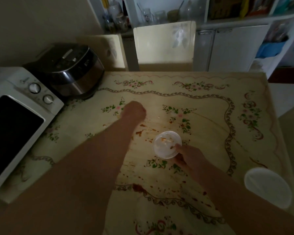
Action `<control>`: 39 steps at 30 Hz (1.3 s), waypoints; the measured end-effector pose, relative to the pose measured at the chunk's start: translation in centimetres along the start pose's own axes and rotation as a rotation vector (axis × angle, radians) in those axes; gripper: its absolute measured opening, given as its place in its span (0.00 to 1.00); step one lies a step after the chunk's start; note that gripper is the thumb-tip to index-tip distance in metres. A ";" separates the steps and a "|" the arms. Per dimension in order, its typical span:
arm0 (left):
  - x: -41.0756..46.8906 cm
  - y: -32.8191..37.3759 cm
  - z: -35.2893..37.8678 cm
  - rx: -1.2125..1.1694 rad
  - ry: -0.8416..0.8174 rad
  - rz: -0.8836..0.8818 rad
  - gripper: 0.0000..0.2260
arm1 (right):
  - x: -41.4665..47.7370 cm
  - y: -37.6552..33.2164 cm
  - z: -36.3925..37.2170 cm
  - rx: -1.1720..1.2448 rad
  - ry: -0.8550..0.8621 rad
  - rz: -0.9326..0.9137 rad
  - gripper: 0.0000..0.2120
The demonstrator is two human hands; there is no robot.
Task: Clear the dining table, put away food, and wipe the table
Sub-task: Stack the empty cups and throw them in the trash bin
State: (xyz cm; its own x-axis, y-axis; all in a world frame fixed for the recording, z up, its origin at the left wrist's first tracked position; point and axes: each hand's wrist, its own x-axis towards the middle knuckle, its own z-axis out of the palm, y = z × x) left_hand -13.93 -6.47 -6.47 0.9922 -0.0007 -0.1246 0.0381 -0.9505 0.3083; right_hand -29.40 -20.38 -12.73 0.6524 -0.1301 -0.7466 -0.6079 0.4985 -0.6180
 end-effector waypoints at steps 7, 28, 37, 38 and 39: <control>4.8 -5.2 0.0 0.248 -0.260 0.060 0.08 | 2.7 -1.8 3.9 -0.072 0.025 -0.006 0.06; 7.0 -6.1 1.1 0.230 -0.302 0.124 0.03 | 4.9 -2.0 3.8 -0.031 0.023 -0.009 0.11; -0.5 -1.6 -1.1 -0.010 -0.503 0.271 0.05 | 1.5 -0.5 2.1 -0.052 0.026 0.003 0.05; -1.8 -1.1 -0.9 0.017 -0.532 0.293 0.05 | 0.9 -0.3 1.7 -0.049 0.020 0.004 0.04; -2.8 -0.6 -0.6 0.034 -0.552 0.314 0.06 | 0.5 -0.1 1.4 -0.045 0.014 0.009 0.04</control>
State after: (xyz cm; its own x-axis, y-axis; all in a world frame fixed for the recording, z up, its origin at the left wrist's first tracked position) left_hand -16.67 -5.67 -5.70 0.7478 -0.4323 -0.5039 -0.2576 -0.8885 0.3799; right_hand -28.39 -19.27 -12.73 0.6406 -0.1380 -0.7554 -0.6339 0.4603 -0.6216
